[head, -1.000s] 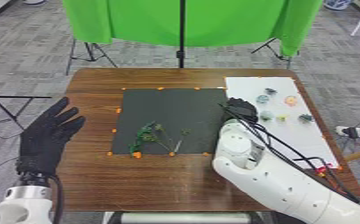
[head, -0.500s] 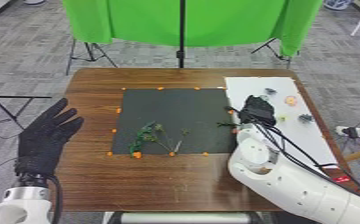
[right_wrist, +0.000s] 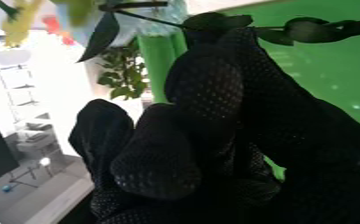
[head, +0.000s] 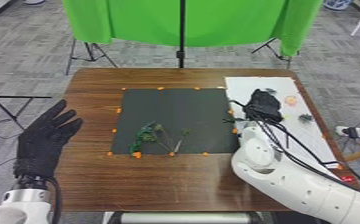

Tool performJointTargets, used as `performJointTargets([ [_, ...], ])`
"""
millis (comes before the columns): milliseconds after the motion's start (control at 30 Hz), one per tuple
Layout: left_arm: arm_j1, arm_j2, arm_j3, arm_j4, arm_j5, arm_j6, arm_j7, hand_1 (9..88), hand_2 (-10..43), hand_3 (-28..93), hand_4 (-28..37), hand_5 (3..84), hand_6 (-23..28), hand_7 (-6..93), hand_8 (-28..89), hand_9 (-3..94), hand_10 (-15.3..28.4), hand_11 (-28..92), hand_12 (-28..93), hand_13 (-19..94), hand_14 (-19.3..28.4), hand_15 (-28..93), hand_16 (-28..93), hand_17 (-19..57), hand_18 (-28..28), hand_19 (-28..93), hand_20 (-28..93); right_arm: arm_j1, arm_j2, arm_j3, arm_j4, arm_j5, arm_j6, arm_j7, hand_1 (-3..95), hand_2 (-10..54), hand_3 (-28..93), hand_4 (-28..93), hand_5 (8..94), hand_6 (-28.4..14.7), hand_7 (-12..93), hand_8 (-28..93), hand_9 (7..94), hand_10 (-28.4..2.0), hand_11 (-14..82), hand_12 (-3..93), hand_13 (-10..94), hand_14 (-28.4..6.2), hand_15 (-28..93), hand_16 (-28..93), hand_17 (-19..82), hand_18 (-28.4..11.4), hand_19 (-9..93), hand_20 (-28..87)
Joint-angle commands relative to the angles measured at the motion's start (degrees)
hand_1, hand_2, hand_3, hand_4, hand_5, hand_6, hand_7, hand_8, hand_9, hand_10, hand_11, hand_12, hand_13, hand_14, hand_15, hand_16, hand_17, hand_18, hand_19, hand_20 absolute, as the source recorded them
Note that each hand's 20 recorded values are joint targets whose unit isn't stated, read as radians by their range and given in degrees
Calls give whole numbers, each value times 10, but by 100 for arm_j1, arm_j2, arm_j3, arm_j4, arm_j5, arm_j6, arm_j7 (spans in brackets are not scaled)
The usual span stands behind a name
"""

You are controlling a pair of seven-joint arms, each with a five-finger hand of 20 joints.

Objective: Arrange flowers

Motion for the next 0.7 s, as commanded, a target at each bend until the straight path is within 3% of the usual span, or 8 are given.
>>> performJointTargets([
  [33,203,44,17,-45,-63,109,128,255,56,800,-222,406,106,124,-89,339,197,257,117,259,277,555,-85,-71,284,515,228,178,-2,70,-486,-178,60,-108,535,-95,818,-283,937,-46,199,127,908,-118,519,226,863,-73,798,191,518,-254,932,638],
  [233,224,102,2,-60,-87,135,180,256,57,799,-223,406,106,126,-89,340,196,259,117,259,277,554,-85,-70,284,517,226,102,-152,258,-1032,-287,-33,-246,521,-95,843,-278,937,-50,216,128,914,-121,523,229,867,-77,802,192,521,-261,932,654],
  [467,244,114,-51,-88,-42,107,125,255,57,800,-222,406,106,125,-89,339,196,260,117,259,278,554,-85,-71,284,518,222,-262,-396,625,-1701,-92,-281,-346,509,-95,854,-261,937,-55,226,127,920,-123,527,232,872,-80,808,193,527,-265,932,668],
  [600,340,168,-68,-113,-91,165,223,255,57,800,-223,406,106,125,-89,339,197,260,116,259,277,554,-85,-71,284,519,220,-670,-665,872,-1889,79,-647,-496,507,-95,854,-257,937,-56,231,123,922,-125,528,231,873,-80,809,193,530,-267,932,674],
  [633,309,150,-69,-99,-67,137,174,255,57,800,-223,407,106,125,-89,339,197,260,116,259,277,554,-84,-71,284,519,220,-720,-690,849,-1894,85,-713,-449,507,-95,854,-257,937,-57,231,123,922,-125,528,231,873,-80,809,193,531,-268,932,675],
  [700,340,152,-62,-104,-73,130,201,254,57,800,-222,406,106,125,-89,339,197,260,116,259,277,553,-85,-71,284,519,219,-957,-831,962,-1915,240,-821,-474,505,-95,852,-256,937,-57,229,123,921,-126,529,231,873,-80,810,193,532,-267,932,676],
])
